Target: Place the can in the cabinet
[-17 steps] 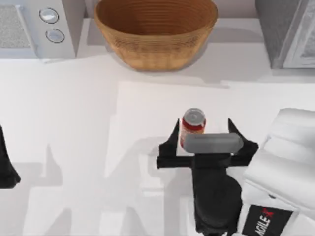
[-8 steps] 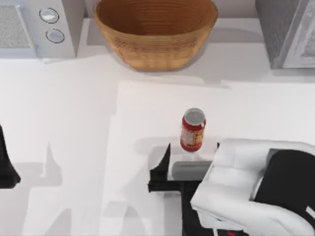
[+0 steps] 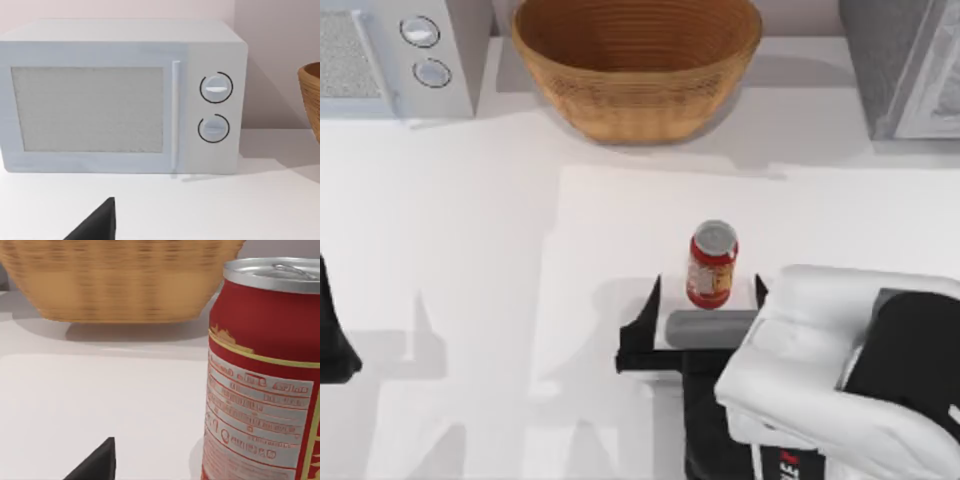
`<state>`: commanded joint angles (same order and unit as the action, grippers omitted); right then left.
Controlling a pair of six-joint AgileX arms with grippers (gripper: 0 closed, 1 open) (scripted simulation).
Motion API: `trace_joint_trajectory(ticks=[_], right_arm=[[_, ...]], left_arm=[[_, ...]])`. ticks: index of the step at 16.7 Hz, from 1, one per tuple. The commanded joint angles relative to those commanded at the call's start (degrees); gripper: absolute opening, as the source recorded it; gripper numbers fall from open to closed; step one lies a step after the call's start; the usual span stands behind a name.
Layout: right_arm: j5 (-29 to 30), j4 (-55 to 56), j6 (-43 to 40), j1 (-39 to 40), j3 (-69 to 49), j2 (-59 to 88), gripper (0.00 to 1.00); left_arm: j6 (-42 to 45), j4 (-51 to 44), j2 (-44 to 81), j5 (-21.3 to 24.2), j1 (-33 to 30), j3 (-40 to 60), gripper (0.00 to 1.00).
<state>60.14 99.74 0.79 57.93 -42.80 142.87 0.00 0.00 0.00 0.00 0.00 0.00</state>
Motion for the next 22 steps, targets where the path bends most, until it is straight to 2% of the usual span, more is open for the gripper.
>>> trace_joint_trajectory(ticks=[7,13,22], right_arm=[[-5.77,-4.40,-0.19,-5.76,-4.06,-0.47,1.00],[-6.56,-5.00,-0.18,-6.55,-4.61,-0.53,1.00],[-6.56,-5.00,-0.18,-6.55,-4.61,-0.53,0.32]], left_arm=[[0.00,0.00,0.00,0.00,0.00,0.00,1.00],[0.00,0.00,0.00,0.00,0.00,0.00,1.00],[0.00,0.00,0.00,0.00,0.00,0.00,1.00]])
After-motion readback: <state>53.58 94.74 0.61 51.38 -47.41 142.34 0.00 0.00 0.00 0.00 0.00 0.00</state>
